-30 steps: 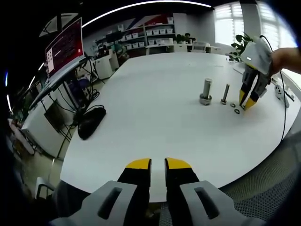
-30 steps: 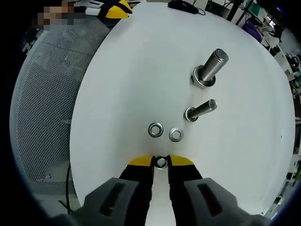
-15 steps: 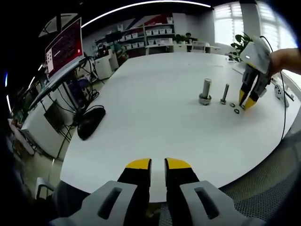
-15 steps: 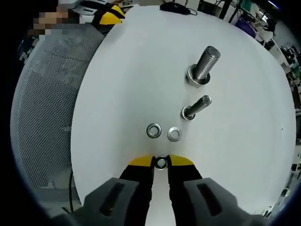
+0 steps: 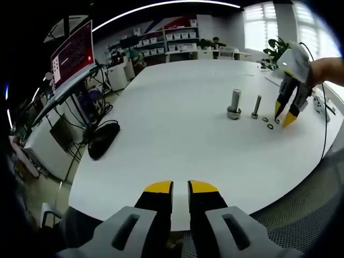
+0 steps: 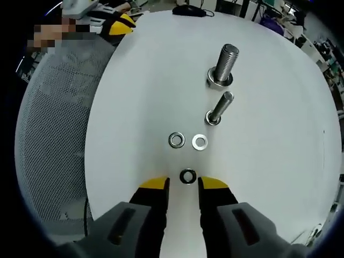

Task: Place the washer onto the threaded stud by aligning its center hole with the stud, sliding it down to the base, and recovering from edge contact or off-axis alignment until the washer reaches the visible bottom stop.

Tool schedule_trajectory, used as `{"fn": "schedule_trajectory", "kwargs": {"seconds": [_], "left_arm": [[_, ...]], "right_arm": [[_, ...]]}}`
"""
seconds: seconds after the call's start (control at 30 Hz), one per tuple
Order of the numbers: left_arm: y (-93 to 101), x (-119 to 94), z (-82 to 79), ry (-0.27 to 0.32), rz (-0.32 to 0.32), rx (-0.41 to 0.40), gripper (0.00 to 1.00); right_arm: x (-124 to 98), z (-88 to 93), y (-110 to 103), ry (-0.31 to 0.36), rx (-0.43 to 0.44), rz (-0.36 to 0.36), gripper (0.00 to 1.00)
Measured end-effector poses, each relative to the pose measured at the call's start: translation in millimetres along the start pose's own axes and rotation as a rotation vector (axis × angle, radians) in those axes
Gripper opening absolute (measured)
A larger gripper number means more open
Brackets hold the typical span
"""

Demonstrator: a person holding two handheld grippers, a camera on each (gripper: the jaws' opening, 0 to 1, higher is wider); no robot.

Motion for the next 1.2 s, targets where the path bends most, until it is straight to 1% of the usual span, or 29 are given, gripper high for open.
{"fn": "schedule_trajectory", "kwargs": {"seconds": [0.17, 0.33, 0.5, 0.7, 0.83, 0.97, 1.2], "left_arm": [[-0.1, 0, -0.3, 0.003, -0.001, -0.002, 0.09], [-0.1, 0, -0.1, 0.000, -0.001, -0.001, 0.08], [-0.5, 0, 0.0, 0.000, -0.003, -0.002, 0.08], [-0.8, 0, 0.3, -0.003, -0.005, -0.002, 0.08], [-1.3, -1, -0.1, 0.001, -0.008, -0.005, 0.08], [-1.7, -1, -0.4, 0.003, -0.009, -0.008, 0.08], [-2.0, -1, -0.1, 0.002, -0.010, -0.007, 0.08]], "right_arm": [[-1, 6.2, -2, 0.007, 0.015, 0.002, 0.25], [-1, 5.6, -1, 0.018, 0.023, 0.008, 0.25], [1, -0.2, 2, 0.016, 0.000, 0.019, 0.24], [2, -5.5, 2, 0.010, -0.039, 0.010, 0.23], [2, -5.8, 3, -0.006, -0.056, 0.003, 0.22], [3, -7.3, 4, -0.017, -0.072, 0.003, 0.18], [3, -8.3, 4, -0.038, -0.102, -0.009, 0.18]]}}
Point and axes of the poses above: the point that each gripper's makers call its tool centre point, and the gripper's own axes: x roughly forward along the fingers, y roughly to its right, z roughly out of its underside, the point moved 3 cm from there along -x, roughly backward along the fingers, and after that the axes turned 15 degrees about -x, right-handed, at the moved point
